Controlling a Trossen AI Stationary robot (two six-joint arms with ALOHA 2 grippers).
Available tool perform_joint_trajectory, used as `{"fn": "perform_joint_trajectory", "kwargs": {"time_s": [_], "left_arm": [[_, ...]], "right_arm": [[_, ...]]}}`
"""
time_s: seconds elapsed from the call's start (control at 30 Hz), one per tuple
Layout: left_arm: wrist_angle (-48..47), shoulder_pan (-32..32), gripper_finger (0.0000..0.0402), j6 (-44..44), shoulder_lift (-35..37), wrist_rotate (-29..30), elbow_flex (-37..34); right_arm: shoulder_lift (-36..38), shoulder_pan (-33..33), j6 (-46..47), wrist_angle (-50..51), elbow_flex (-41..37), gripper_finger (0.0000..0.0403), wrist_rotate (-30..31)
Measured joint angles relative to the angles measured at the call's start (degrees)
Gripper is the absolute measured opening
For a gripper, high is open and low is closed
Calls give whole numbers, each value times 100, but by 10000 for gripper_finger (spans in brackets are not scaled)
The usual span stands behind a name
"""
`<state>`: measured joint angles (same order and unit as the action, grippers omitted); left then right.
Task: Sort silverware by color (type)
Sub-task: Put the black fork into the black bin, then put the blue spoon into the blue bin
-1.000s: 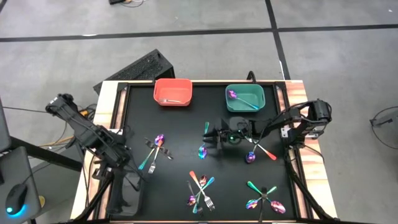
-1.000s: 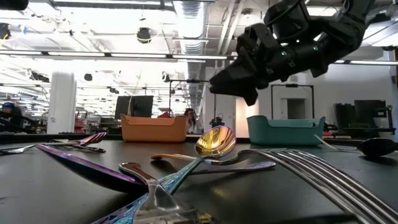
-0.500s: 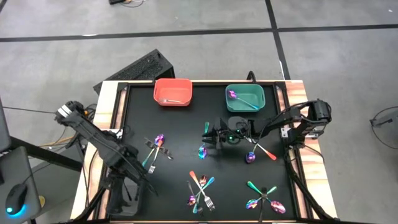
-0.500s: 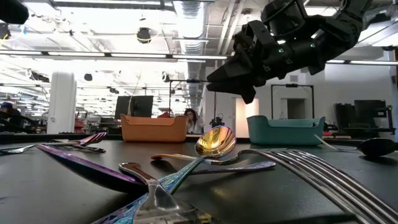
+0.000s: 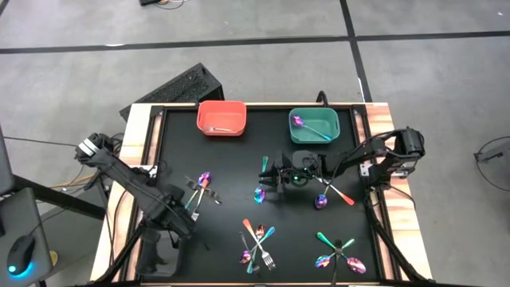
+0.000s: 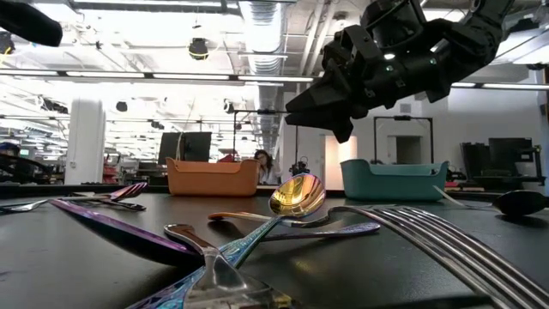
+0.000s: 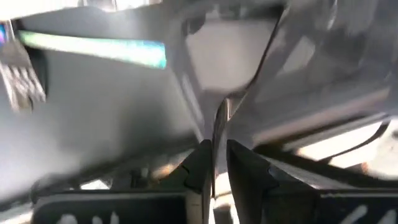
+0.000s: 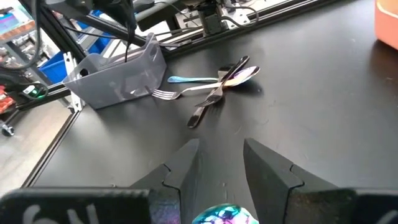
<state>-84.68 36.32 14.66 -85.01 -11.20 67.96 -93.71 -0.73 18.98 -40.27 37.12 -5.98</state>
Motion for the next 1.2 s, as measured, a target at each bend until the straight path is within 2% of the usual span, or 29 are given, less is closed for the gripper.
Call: {"fn": "perform_joint_trajectory", "kwargs": {"time_s": [0.1, 0.27, 0.5, 0.7, 0.83, 0.93, 1.1, 1.2], "left_arm": [[418, -48, 55, 119, 89, 100, 0], [634, -70, 97, 600, 169, 610, 0], [733, -73, 176, 2115, 326, 1418, -2], [890, -73, 239, 2801, 563, 1455, -2], [921, -75, 255, 3237, 748, 1604, 6], [939, -73, 256, 3510, 969, 2247, 52], [943, -79, 256, 3882, 1690, 3852, -58], [1568, -129, 256, 3907, 2180, 4623, -474]], "right_arm": [[0, -2, 0, 0, 0, 145, 0], [0, -4, 2, -1, 0, 145, 1], [0, 31, 4, -2, 0, 145, 2], [0, 20, 7, -13, 0, 145, 2], [-2, 18, 57, -173, 0, 145, 2], [-2, -22, 112, -261, 0, 145, 2], [18, -137, 374, -227, 0, 145, 2], [136, -116, 388, -19, -2, 145, 0]]}}
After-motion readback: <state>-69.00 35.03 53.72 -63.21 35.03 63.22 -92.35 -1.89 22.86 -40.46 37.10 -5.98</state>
